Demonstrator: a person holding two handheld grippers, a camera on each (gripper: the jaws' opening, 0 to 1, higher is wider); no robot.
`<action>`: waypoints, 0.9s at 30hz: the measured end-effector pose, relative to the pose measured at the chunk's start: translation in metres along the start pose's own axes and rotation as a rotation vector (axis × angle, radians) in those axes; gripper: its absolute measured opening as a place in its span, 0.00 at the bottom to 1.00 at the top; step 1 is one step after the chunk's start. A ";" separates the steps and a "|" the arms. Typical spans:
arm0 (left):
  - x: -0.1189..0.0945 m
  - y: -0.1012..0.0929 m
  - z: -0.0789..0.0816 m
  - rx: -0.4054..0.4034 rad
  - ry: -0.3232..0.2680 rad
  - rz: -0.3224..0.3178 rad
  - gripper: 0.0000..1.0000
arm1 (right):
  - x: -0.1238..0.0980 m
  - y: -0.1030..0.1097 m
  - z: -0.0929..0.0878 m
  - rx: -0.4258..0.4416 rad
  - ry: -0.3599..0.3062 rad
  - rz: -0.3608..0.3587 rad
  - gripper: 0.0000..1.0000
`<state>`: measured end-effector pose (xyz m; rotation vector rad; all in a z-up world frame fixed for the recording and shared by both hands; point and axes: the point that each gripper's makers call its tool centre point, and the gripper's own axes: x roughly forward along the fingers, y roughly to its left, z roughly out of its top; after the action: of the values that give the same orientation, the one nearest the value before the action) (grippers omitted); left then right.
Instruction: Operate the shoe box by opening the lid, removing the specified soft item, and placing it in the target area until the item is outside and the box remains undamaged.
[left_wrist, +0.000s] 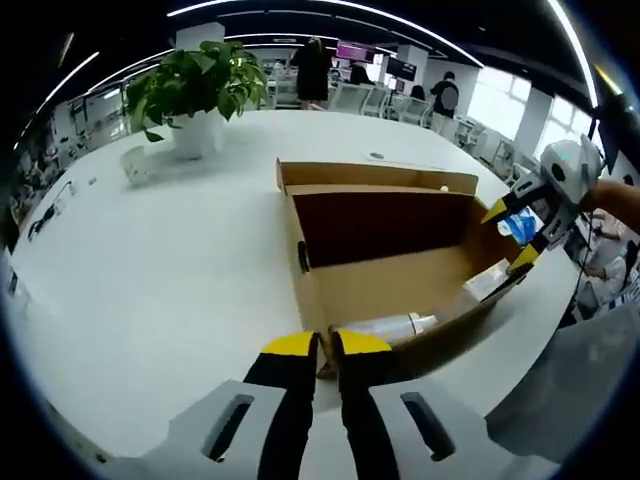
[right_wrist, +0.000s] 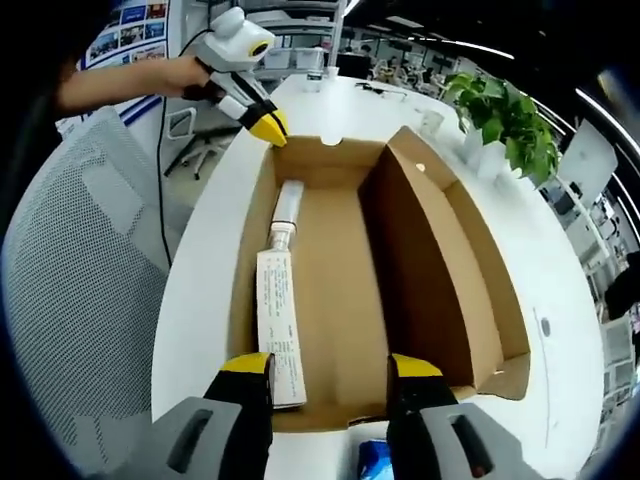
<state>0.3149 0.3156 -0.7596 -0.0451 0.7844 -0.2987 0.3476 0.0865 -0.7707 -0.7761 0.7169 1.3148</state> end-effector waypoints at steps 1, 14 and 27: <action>0.000 0.000 0.000 -0.002 -0.001 0.000 0.05 | 0.001 0.002 0.002 0.008 -0.013 0.009 0.42; 0.000 0.000 0.000 -0.017 -0.008 0.004 0.05 | 0.011 0.007 0.002 -0.018 -0.008 0.083 0.40; 0.000 0.000 0.000 -0.023 -0.007 0.005 0.05 | 0.006 -0.001 0.007 -0.025 -0.012 0.065 0.38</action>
<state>0.3145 0.3153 -0.7597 -0.0659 0.7813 -0.2843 0.3493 0.0956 -0.7721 -0.7702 0.7226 1.3879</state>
